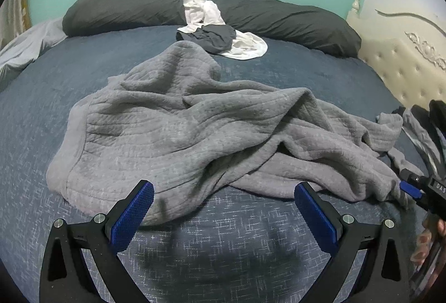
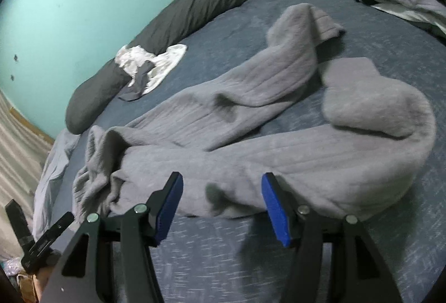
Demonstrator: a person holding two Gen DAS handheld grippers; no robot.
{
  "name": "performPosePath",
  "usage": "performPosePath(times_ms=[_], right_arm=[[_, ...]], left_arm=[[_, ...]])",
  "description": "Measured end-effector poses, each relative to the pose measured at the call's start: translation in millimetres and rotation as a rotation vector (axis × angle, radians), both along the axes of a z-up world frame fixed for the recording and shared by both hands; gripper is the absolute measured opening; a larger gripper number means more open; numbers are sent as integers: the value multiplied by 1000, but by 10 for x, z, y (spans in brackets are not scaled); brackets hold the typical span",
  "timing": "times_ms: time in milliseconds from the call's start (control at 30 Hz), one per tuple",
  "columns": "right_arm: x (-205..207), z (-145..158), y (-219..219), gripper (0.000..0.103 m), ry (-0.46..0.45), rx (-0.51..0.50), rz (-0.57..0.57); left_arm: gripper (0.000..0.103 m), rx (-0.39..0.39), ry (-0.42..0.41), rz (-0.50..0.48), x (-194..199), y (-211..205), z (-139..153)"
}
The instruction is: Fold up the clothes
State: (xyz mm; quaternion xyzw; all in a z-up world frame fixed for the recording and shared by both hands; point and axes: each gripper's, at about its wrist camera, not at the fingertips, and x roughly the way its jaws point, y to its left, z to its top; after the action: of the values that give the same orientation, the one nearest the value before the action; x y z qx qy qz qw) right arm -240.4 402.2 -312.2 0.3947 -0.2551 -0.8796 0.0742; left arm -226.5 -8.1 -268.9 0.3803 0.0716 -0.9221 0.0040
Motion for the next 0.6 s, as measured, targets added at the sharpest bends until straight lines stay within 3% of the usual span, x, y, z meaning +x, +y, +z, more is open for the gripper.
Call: performPosePath(times_ms=[600], right_arm=[[132, -44, 599, 60, -38, 35, -240]], left_arm=[[103, -18, -8, -10, -33, 63, -10]])
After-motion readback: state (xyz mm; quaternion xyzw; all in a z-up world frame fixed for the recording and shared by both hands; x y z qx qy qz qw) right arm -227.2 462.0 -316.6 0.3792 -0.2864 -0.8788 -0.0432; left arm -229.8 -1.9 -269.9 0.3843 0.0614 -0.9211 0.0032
